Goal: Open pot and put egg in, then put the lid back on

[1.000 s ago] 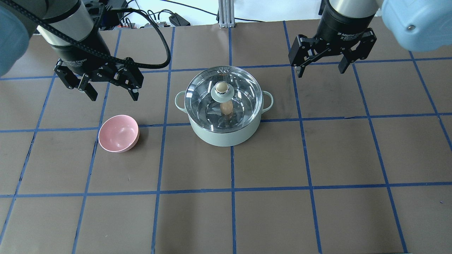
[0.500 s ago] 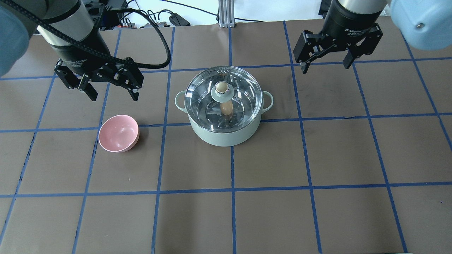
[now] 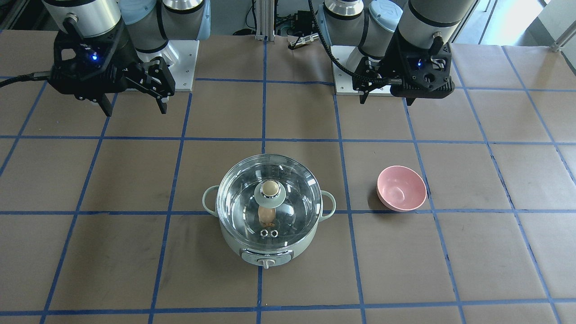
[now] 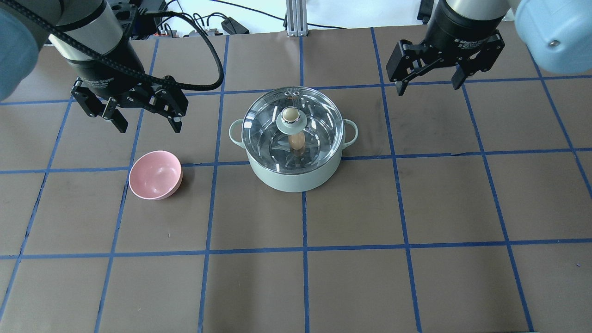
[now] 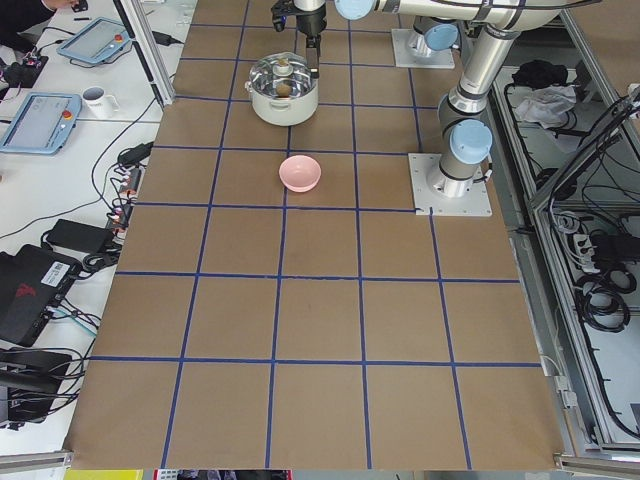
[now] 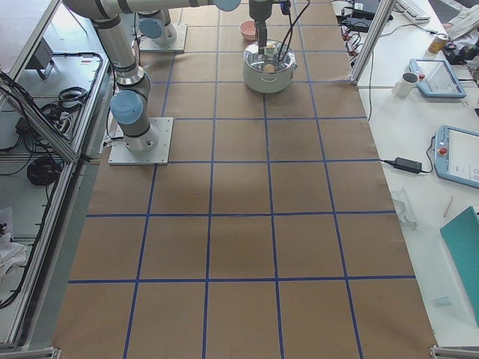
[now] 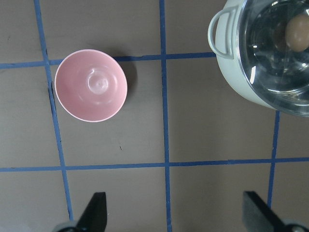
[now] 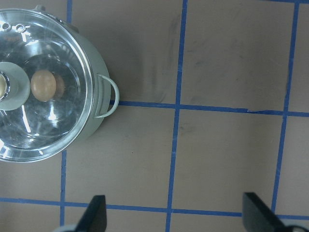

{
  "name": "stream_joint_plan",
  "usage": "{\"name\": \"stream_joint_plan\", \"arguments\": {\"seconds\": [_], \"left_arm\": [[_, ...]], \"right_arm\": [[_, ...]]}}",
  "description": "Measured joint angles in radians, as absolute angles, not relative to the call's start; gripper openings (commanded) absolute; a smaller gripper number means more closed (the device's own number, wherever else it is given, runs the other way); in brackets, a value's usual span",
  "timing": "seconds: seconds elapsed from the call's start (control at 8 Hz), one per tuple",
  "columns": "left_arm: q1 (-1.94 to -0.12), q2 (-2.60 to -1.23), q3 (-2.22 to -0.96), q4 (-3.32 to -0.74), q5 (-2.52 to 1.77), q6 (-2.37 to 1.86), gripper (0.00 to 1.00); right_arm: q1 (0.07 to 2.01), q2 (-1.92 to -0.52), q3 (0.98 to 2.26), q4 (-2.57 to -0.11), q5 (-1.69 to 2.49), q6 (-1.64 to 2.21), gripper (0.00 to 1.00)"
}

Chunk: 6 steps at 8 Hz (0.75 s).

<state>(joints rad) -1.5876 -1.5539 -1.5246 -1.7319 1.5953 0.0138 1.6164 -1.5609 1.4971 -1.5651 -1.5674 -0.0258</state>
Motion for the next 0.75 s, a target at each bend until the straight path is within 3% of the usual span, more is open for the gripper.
{"name": "stream_joint_plan", "arguments": {"seconds": [0.75], "left_arm": [[-1.588, -1.554, -1.525, -1.732, 1.595, 0.014, 1.0]], "right_arm": [[1.594, -1.559, 1.508, -1.565, -1.562, -0.024, 1.0]]}}
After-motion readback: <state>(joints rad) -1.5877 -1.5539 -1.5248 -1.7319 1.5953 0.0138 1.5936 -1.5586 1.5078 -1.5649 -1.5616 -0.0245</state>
